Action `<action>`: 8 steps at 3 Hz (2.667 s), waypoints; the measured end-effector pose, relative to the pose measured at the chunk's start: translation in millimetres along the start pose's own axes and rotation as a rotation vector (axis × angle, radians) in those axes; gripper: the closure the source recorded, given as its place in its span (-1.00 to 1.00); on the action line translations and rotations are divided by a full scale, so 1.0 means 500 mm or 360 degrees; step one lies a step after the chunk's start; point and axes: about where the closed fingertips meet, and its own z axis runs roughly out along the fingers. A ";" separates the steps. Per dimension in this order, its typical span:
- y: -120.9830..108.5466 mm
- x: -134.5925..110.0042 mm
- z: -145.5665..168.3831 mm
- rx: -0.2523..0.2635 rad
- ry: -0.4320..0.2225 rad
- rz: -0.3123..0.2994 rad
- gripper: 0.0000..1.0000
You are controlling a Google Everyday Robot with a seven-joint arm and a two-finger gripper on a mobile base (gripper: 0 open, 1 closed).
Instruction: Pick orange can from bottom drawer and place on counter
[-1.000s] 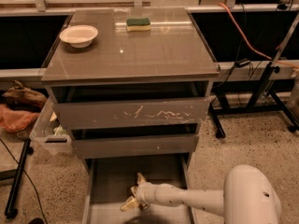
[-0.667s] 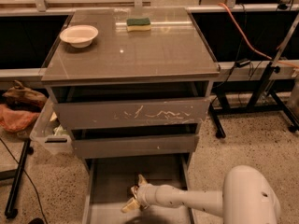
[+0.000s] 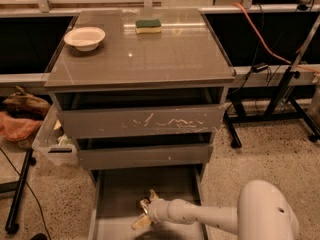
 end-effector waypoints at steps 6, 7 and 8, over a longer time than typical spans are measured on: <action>0.001 0.064 0.021 -0.0035 0.0054 0.0120 -0.25; 0.001 0.064 0.021 -0.0035 0.0054 0.0120 0.22; 0.001 0.064 0.021 -0.0035 0.0054 0.0120 0.68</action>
Offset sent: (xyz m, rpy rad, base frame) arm -0.0004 -0.0079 -0.0242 0.0063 0.0579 -0.0180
